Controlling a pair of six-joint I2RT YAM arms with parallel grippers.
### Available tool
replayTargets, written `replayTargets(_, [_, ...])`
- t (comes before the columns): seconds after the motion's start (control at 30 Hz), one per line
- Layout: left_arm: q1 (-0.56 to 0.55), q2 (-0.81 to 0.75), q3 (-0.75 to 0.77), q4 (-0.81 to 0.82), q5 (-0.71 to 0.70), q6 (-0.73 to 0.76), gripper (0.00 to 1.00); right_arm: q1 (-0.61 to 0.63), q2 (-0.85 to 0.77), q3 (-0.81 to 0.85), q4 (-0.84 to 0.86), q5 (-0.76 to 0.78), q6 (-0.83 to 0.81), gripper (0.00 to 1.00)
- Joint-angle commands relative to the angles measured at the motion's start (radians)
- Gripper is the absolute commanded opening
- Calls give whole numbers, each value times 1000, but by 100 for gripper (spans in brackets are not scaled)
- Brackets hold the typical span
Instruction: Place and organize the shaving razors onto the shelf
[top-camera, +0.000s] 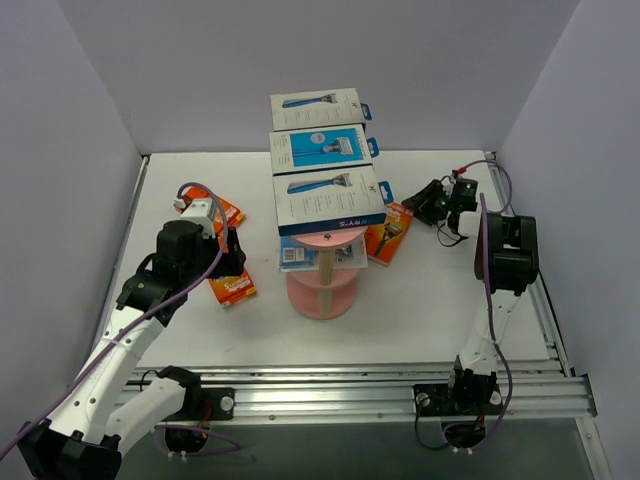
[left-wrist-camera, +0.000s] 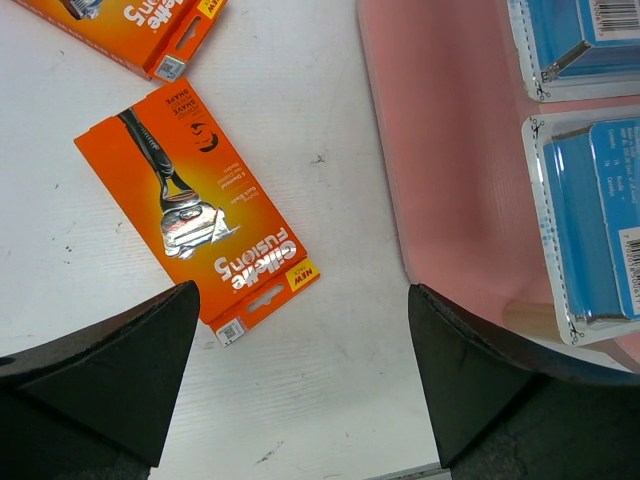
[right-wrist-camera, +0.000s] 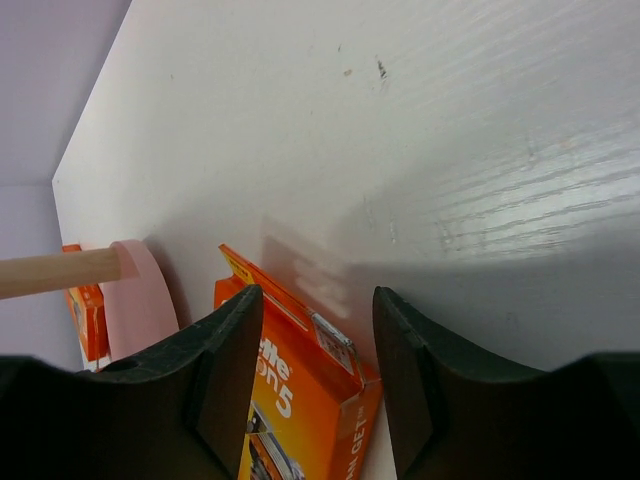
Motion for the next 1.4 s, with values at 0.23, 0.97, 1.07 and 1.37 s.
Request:
replayTargets(0.23, [11, -10, 30, 18, 17, 2, 94, 20, 1, -21, 41, -61, -8, 24])
replayTargets(0.97, [13, -8, 26, 12, 1, 1, 94, -78, -402, -237, -176, 40, -111, 0])
replayTargets(1.07, [13, -7, 26, 11, -4, 2, 94, -92, -480, -293, -199, 81, -117, 0])
replayTargets(1.37, [13, -2, 28, 7, -4, 4, 94, -95, -698, -478, -302, 132, -166, 20])
